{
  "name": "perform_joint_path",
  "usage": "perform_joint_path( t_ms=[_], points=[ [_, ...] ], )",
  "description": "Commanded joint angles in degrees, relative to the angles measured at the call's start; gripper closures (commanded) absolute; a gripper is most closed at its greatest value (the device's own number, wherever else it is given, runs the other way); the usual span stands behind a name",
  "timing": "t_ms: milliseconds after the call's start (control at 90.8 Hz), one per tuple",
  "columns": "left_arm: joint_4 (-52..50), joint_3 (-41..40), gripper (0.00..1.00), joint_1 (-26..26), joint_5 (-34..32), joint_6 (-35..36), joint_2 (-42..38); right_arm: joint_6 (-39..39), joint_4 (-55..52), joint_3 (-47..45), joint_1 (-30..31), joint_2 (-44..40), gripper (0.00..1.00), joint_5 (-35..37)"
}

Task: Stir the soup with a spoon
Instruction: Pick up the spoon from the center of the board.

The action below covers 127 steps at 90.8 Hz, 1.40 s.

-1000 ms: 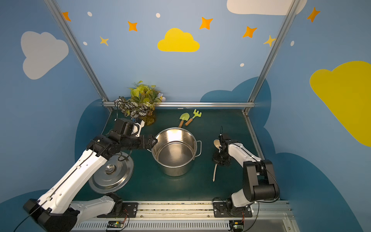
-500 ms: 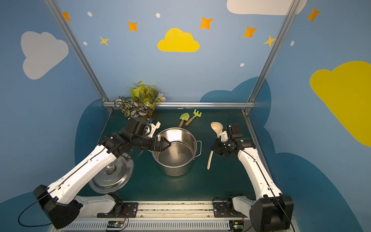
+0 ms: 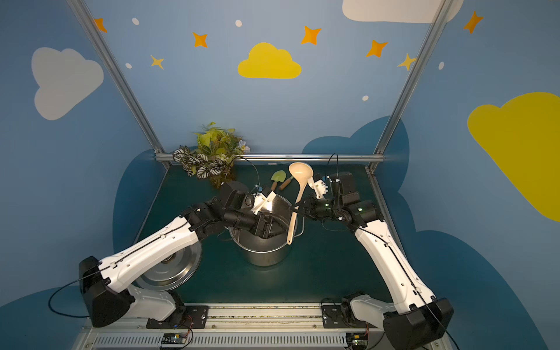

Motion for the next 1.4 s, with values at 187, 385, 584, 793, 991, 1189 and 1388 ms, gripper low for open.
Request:
perform_joint_path(
  t_ms=[187,385,584,793,991,1189,1388],
  points=[
    [7.47,-1.12,0.24,-0.02,1.79,-2.97,0.76,-0.94,1.41,7.72,6.92,5.51,1.0,-2.5],
    [11.53,-3.61,0.48,1.86,1.75,-5.63,-1.08,-2.06,0.51,8.44,8.39,6.82,1.0,-3.19],
    [14.84,-6.38,0.83,3.11,3.15,-8.26,-2.01,-2.16,0.49,7.81,8.59,6.91,1.0,-3.72],
    [19.47,-8.8,0.98,3.35,3.08,-11.88,-3.68,-1.54,-0.38,7.6,8.4,6.13,0.83,-1.25],
    [23.04,-11.49,0.97,4.56,-0.87,-20.51,-5.46,1.84,2.22,1.63,6.44,-0.79,0.44,6.19],
    [35.05,-17.96,0.97,5.51,-6.25,-34.74,-5.9,13.93,18.7,-13.49,6.61,-10.38,0.26,10.26],
    [50.05,-21.82,0.98,5.29,-10.4,-43.49,-4.02,23.37,37.37,-25.05,13.04,-14.25,0.16,15.87]
  ],
)
